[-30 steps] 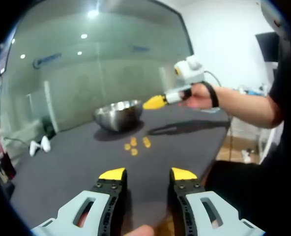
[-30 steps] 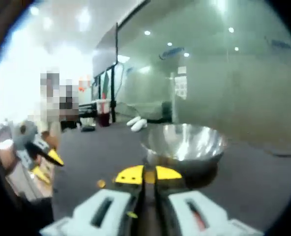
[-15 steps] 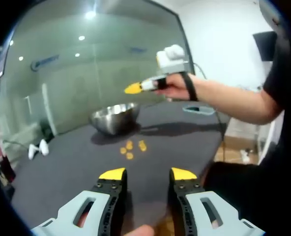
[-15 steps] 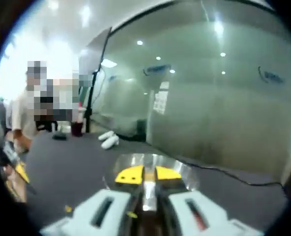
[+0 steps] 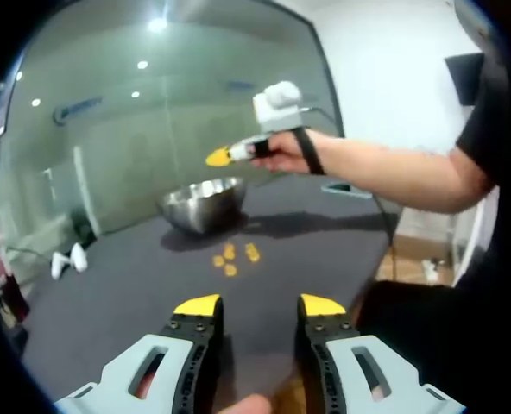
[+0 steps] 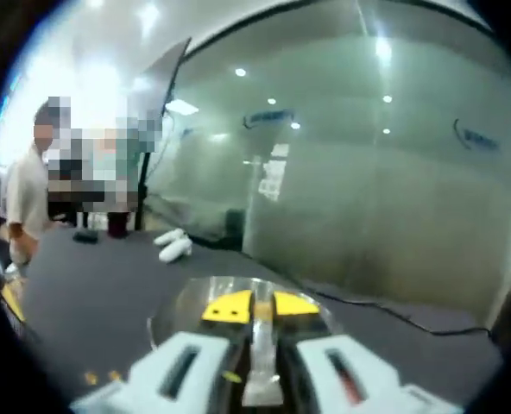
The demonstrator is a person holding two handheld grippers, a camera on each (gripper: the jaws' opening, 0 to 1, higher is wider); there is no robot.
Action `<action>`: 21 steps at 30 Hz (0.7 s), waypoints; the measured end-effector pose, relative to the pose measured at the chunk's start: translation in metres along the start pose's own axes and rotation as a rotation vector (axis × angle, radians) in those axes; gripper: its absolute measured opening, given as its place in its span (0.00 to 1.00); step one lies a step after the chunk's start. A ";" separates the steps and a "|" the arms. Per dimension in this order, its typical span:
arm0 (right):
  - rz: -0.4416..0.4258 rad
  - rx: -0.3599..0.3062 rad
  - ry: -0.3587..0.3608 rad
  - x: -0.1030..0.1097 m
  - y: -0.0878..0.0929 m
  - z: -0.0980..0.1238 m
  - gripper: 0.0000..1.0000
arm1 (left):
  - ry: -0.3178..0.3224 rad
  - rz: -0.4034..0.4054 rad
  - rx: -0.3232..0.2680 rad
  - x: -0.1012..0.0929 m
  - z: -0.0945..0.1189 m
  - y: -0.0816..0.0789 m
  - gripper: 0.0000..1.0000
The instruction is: Pick up the QQ candy scattered on the table and place it into the stainless steel bowl on the table
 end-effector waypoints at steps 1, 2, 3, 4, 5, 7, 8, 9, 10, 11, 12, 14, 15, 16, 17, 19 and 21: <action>-0.004 0.005 0.001 -0.001 0.001 -0.002 0.09 | 0.000 -0.002 0.000 0.000 0.000 -0.001 0.36; -0.015 0.007 -0.009 -0.001 0.002 -0.004 0.09 | 0.001 -0.004 -0.002 0.000 0.000 -0.001 0.36; -0.026 0.001 -0.033 0.000 0.002 -0.005 0.10 | 0.001 -0.003 -0.003 0.000 0.000 -0.001 0.36; -0.024 0.004 -0.038 0.000 0.004 -0.006 0.12 | 0.001 -0.002 -0.004 0.000 0.000 -0.001 0.36; -0.026 0.018 -0.033 -0.001 0.006 -0.007 0.19 | 0.000 -0.001 -0.004 0.000 0.000 -0.001 0.36; -0.018 0.019 -0.029 -0.001 0.007 -0.004 0.21 | 0.002 -0.002 -0.001 -0.001 0.000 -0.001 0.36; -0.022 0.022 -0.035 0.000 0.008 -0.003 0.20 | 0.002 -0.004 0.001 -0.001 0.000 -0.001 0.36; -0.030 0.025 -0.042 0.001 0.009 0.000 0.20 | 0.001 -0.008 0.001 -0.001 0.000 -0.002 0.35; -0.034 0.025 -0.048 0.001 0.009 0.001 0.20 | 0.005 -0.011 0.000 -0.002 0.000 -0.002 0.35; -0.038 0.025 -0.050 0.001 0.009 0.003 0.20 | 0.009 -0.013 -0.002 -0.002 0.001 -0.003 0.35; -0.041 0.028 -0.052 0.001 0.010 0.005 0.20 | 0.009 -0.014 -0.002 -0.002 0.000 -0.003 0.35; -0.053 0.035 -0.056 0.002 0.011 0.008 0.20 | 0.008 -0.016 0.003 -0.001 0.000 -0.003 0.36; -0.057 0.040 -0.056 0.003 0.012 0.010 0.20 | 0.007 -0.014 0.005 -0.001 0.000 -0.002 0.36; -0.059 0.043 -0.057 0.004 0.014 0.013 0.20 | 0.007 -0.010 0.007 -0.001 -0.001 -0.002 0.36; -0.059 0.044 -0.058 0.006 0.014 0.016 0.20 | 0.008 -0.009 0.007 -0.001 -0.001 -0.001 0.36; -0.069 0.040 -0.068 0.011 0.013 0.026 0.19 | 0.011 -0.009 0.009 -0.002 -0.002 -0.001 0.36; -0.077 0.030 -0.089 0.017 0.011 0.034 0.19 | 0.013 -0.008 0.009 -0.003 -0.003 0.000 0.36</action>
Point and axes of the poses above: the point that each gripper's makers call its tool centre point, and the gripper's own axes: z roughly backward along the fingers, x roughly to its left, y roughly out of its underside, the point moved 8 cm from there along z, roughly backward along the fingers, and after that the axes turned 15 degrees about -z, right-handed, at the moved point
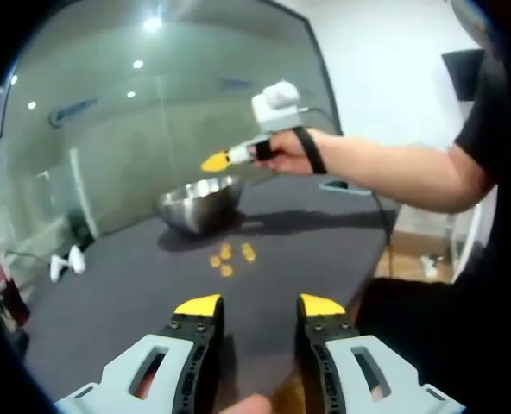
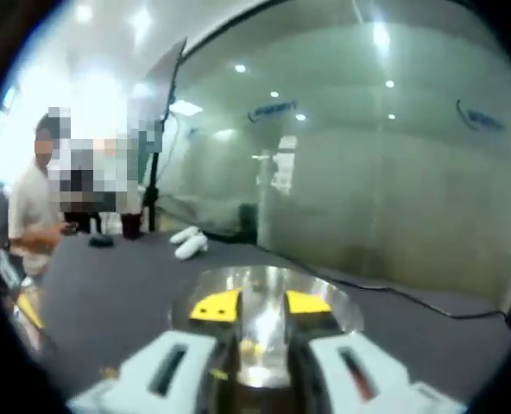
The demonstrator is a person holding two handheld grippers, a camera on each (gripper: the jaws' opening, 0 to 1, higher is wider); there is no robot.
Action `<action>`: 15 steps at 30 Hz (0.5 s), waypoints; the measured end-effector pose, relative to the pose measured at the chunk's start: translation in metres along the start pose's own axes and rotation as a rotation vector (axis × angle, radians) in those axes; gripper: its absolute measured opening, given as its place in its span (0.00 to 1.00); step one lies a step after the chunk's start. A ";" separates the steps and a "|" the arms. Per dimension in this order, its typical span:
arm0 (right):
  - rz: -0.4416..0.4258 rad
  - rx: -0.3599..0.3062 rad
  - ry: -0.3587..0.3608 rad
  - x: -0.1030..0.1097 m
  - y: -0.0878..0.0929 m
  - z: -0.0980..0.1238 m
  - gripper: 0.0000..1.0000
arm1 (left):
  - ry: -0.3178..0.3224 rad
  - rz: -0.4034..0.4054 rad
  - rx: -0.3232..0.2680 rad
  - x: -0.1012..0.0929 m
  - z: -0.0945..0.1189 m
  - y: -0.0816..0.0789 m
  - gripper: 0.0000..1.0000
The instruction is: Pick up the QQ candy scattered on the table and place it into the stainless steel bowl on the table
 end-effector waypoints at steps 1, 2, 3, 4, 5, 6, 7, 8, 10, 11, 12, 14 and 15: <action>-0.010 -0.001 -0.013 0.003 -0.001 0.004 0.19 | 0.000 0.003 -0.001 0.000 0.000 0.000 0.36; -0.052 -0.012 -0.045 0.008 -0.001 0.008 0.19 | 0.001 0.005 -0.002 -0.001 -0.001 0.000 0.36; -0.101 -0.023 -0.064 0.009 -0.002 0.013 0.18 | 0.002 0.005 -0.003 -0.001 -0.001 0.000 0.36; -0.135 -0.025 -0.073 0.010 -0.002 0.017 0.18 | 0.002 0.002 -0.003 -0.001 -0.001 0.000 0.36; -0.126 -0.027 -0.073 0.010 -0.002 0.022 0.17 | 0.002 0.002 -0.005 -0.001 -0.001 0.000 0.36; -0.120 -0.028 -0.072 0.011 -0.001 0.027 0.17 | 0.003 0.004 -0.007 -0.001 -0.002 0.000 0.36; -0.111 -0.030 -0.071 0.012 -0.002 0.031 0.17 | 0.003 0.004 -0.006 0.000 -0.002 0.001 0.36; -0.110 -0.027 -0.071 0.006 -0.003 0.028 0.17 | 0.001 0.003 -0.006 0.000 -0.002 0.001 0.36; -0.123 -0.045 -0.084 0.010 -0.006 0.042 0.17 | 0.000 0.013 -0.009 0.001 -0.003 0.002 0.36; -0.126 -0.053 -0.085 0.013 -0.007 0.048 0.17 | 0.008 0.036 -0.021 0.000 -0.004 0.002 0.36; -0.116 -0.058 -0.087 0.017 -0.007 0.054 0.17 | 0.013 0.049 -0.034 0.000 -0.004 0.001 0.36; -0.087 -0.052 -0.084 0.023 -0.005 0.063 0.17 | 0.010 0.056 -0.040 0.001 -0.005 0.000 0.36; -0.070 -0.049 -0.087 0.025 -0.004 0.067 0.17 | 0.007 0.055 -0.041 0.001 -0.005 0.000 0.36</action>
Point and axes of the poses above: the point that each gripper's makers call its tool centre point, and the gripper's own axes: z roughly backward along the fingers, x roughly to its left, y roughly out of its underside, the point moved 8 cm from there along z, roughly backward along the fingers, and after that the axes turned 15 degrees about -z, right-handed, at the moved point
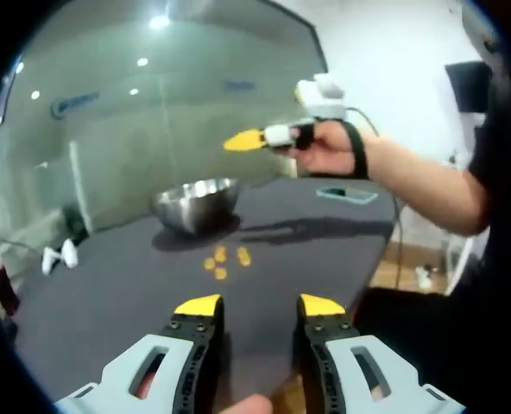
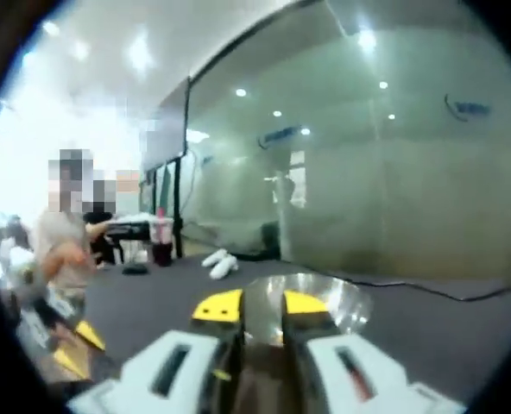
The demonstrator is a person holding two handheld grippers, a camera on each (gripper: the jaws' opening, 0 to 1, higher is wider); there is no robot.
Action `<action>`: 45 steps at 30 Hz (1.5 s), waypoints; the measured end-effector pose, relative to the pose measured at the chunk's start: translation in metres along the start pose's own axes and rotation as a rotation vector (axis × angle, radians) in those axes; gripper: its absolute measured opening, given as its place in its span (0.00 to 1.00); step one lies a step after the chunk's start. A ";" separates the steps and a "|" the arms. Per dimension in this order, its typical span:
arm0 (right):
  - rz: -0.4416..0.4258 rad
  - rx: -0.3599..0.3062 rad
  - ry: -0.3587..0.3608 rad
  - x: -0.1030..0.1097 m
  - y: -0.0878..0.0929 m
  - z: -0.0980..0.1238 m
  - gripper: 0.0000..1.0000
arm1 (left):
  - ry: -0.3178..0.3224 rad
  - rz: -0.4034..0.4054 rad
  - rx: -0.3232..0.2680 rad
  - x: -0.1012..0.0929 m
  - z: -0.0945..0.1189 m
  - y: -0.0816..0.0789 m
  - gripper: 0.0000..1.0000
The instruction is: Pick up the QQ candy scattered on the table and place it into the stainless steel bowl on the table
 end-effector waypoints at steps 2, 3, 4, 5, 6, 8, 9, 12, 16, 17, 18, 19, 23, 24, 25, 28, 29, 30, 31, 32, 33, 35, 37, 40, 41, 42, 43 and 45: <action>0.028 0.011 -0.018 0.005 0.004 0.006 0.18 | -0.003 -0.011 0.004 0.001 -0.001 0.000 0.36; 0.034 0.018 -0.021 0.001 0.004 0.001 0.18 | -0.003 -0.013 0.004 0.001 -0.001 0.000 0.36; 0.048 0.012 -0.014 0.001 0.006 0.003 0.17 | -0.003 -0.014 0.003 0.001 -0.001 -0.001 0.36; 0.072 0.005 -0.009 0.002 0.009 0.006 0.17 | -0.005 -0.012 0.000 0.001 -0.001 -0.001 0.36; 0.087 0.014 -0.014 0.003 0.013 0.009 0.18 | -0.007 -0.010 -0.003 0.001 0.000 -0.001 0.36; 0.105 0.056 -0.021 0.004 0.026 0.014 0.18 | -0.012 -0.004 -0.004 0.002 0.000 0.000 0.36; 0.108 0.073 -0.023 0.003 0.031 0.016 0.18 | -0.015 -0.002 -0.003 0.002 0.000 0.001 0.36; 0.102 0.118 -0.036 0.003 0.046 0.021 0.18 | -0.021 0.000 0.004 0.003 -0.002 0.002 0.36; 0.113 0.186 -0.062 0.005 0.066 0.026 0.18 | -0.025 0.002 -0.006 0.003 -0.001 -0.001 0.36; 0.112 0.199 -0.065 0.004 0.070 0.028 0.17 | -0.025 0.001 -0.005 0.003 -0.001 -0.001 0.36; 0.115 0.210 -0.070 0.004 0.074 0.029 0.17 | -0.025 -0.001 -0.002 0.003 -0.001 0.000 0.36; 0.116 0.218 -0.073 0.004 0.075 0.030 0.17 | -0.025 -0.003 0.002 0.003 -0.001 0.000 0.36; 0.122 0.251 -0.100 0.005 0.085 0.033 0.17 | -0.030 -0.001 0.010 0.003 0.000 0.002 0.36; 0.127 0.261 -0.104 0.005 0.088 0.033 0.17 | -0.032 0.000 0.011 0.004 0.000 0.003 0.36; 0.132 0.270 -0.106 0.003 0.091 0.032 0.17 | -0.034 0.002 0.011 0.004 0.001 0.002 0.36; 0.139 0.286 -0.116 0.003 0.095 0.031 0.17 | -0.036 -0.002 0.010 0.004 0.002 0.001 0.36; 0.136 0.294 -0.120 0.003 0.096 0.031 0.17 | -0.037 -0.004 0.007 0.004 0.002 0.000 0.36; 0.135 0.297 -0.121 0.003 0.097 0.030 0.17 | -0.038 -0.004 0.005 0.005 0.003 -0.001 0.36; 0.135 0.298 -0.122 0.004 0.098 0.030 0.17 | -0.039 -0.004 0.003 0.005 0.003 -0.001 0.36; 0.134 0.305 -0.123 0.004 0.099 0.029 0.17 | -0.040 -0.004 0.002 0.005 0.003 -0.001 0.36; 0.133 0.313 -0.126 0.005 0.100 0.029 0.17 | -0.041 -0.003 0.001 0.005 0.003 -0.001 0.36; 0.131 0.320 -0.136 0.007 0.103 0.028 0.16 | -0.042 -0.003 0.003 0.004 0.004 0.000 0.36; 0.123 0.337 -0.156 0.010 0.108 0.025 0.16 | -0.043 -0.002 0.006 0.004 0.005 0.001 0.36; 0.121 0.362 -0.182 0.017 0.115 0.020 0.16 | -0.044 -0.003 0.008 0.004 0.006 0.002 0.36; 0.122 0.367 -0.189 0.019 0.117 0.017 0.16 | -0.044 -0.002 0.006 0.004 0.006 0.002 0.36; 0.121 0.376 -0.193 0.021 0.118 0.014 0.16 | -0.045 0.000 0.006 0.005 0.007 0.002 0.36; 0.120 0.391 -0.193 0.024 0.121 0.012 0.16 | -0.046 0.002 0.006 0.005 0.007 0.003 0.36; 0.128 0.402 -0.188 0.029 0.124 0.007 0.16 | -0.047 0.013 0.003 0.006 0.008 0.004 0.36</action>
Point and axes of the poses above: the point that each gripper's makers call its tool centre point, and the gripper's own axes: z roughly backward along the fingers, x roughly to its left, y roughly out of its underside, the point moved 8 cm from there along z, roughly backward along the fingers, and after that the axes turned 15 degrees about -z, right-handed, at the moved point
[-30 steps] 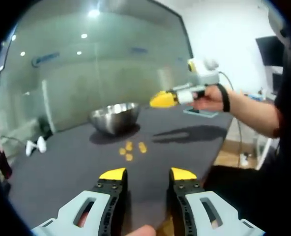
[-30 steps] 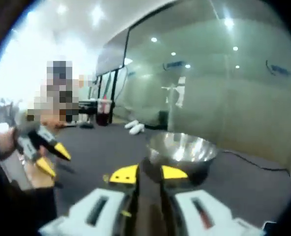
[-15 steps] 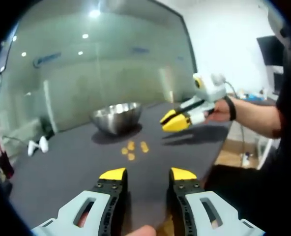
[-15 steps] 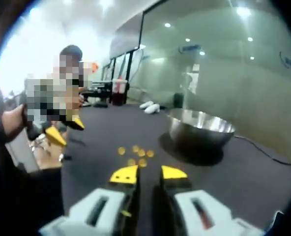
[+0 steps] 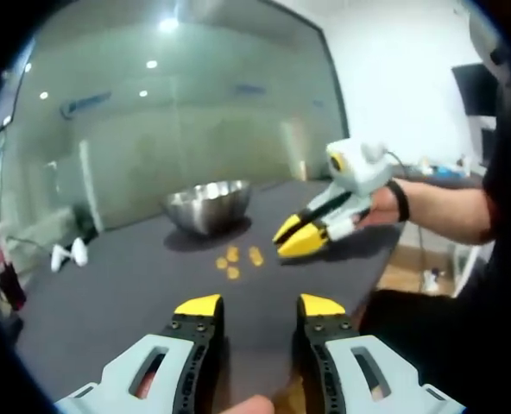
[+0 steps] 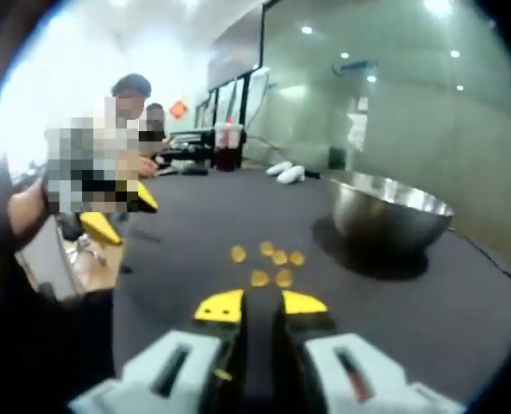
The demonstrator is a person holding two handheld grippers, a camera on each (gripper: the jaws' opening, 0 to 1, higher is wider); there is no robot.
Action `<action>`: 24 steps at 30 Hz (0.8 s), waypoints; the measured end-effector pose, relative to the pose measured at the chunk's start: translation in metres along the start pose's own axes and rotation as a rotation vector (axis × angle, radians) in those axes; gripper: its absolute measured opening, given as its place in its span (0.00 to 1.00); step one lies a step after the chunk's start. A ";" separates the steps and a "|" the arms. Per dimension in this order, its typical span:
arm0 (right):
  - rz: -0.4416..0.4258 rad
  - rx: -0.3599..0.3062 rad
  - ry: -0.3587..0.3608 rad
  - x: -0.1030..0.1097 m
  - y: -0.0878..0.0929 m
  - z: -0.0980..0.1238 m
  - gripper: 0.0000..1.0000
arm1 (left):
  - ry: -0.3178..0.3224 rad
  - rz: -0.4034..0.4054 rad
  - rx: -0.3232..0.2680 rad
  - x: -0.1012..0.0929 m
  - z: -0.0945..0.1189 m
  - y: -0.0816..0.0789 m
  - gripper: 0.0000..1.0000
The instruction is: Pick up the QQ candy scattered on the table and place it into the stainless steel bowl on the table
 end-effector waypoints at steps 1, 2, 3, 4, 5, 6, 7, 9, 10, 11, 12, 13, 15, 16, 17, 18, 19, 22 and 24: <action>0.004 -0.003 -0.002 0.001 0.000 -0.003 0.16 | -0.001 0.006 -0.004 0.001 0.001 0.000 0.36; 0.003 -0.001 -0.007 0.003 -0.001 -0.005 0.16 | -0.003 0.011 -0.006 0.001 0.001 0.000 0.36; -0.002 0.006 -0.014 0.004 0.000 -0.010 0.16 | -0.006 0.012 -0.007 0.002 0.002 0.000 0.36; -0.003 0.007 -0.015 0.004 0.000 -0.012 0.15 | -0.009 0.012 -0.006 0.002 0.002 0.000 0.35; -0.009 0.012 -0.013 0.004 0.000 -0.015 0.15 | -0.010 0.012 -0.005 0.003 0.003 0.001 0.35; -0.015 0.020 -0.011 0.004 0.001 -0.018 0.15 | -0.012 0.014 -0.004 0.003 0.003 0.001 0.35; -0.030 0.012 -0.012 0.004 0.001 -0.020 0.15 | -0.013 0.015 -0.004 0.003 0.004 0.002 0.35; -0.040 0.012 -0.012 0.004 0.000 -0.023 0.15 | -0.016 0.019 -0.004 0.004 0.005 0.003 0.35; -0.040 0.011 -0.011 0.004 -0.001 -0.024 0.15 | -0.018 0.021 -0.003 0.004 0.006 0.004 0.35; -0.037 0.012 -0.009 0.004 -0.002 -0.026 0.14 | -0.018 0.023 -0.002 0.004 0.006 0.005 0.35; -0.032 0.014 -0.009 0.005 -0.003 -0.027 0.14 | -0.018 0.025 -0.001 0.005 0.007 0.006 0.35; -0.027 0.016 -0.009 0.005 -0.003 -0.028 0.14 | -0.018 0.026 0.001 0.005 0.007 0.007 0.35; -0.018 0.020 -0.010 0.006 -0.005 -0.031 0.13 | -0.020 0.031 0.004 0.006 0.006 0.009 0.35; -0.022 0.020 -0.011 0.005 -0.005 -0.032 0.13 | -0.020 0.031 0.006 0.006 0.006 0.009 0.35; -0.028 0.020 -0.012 0.005 -0.006 -0.034 0.13 | -0.022 0.030 0.005 0.007 0.006 0.009 0.35; -0.032 0.019 -0.013 0.004 -0.006 -0.035 0.13 | -0.023 0.031 0.003 0.008 0.007 0.009 0.35; -0.032 0.018 -0.014 0.005 -0.006 -0.036 0.12 | -0.024 0.034 0.000 0.009 0.007 0.009 0.35; -0.020 0.016 -0.023 0.005 -0.007 -0.038 0.10 | -0.027 0.037 0.004 0.010 0.007 0.011 0.35; -0.023 0.016 -0.024 0.005 -0.007 -0.039 0.10 | -0.027 0.038 0.005 0.010 0.007 0.012 0.35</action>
Point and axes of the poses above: the point that each gripper's makers call its tool centre point, and the gripper's own axes: z roughly backward along the fingers, x roughly to its left, y roughly out of its underside, the point moved 8 cm from there along z, roughly backward along the fingers, and after that the axes turned 15 degrees about -z, right-handed, at the moved point
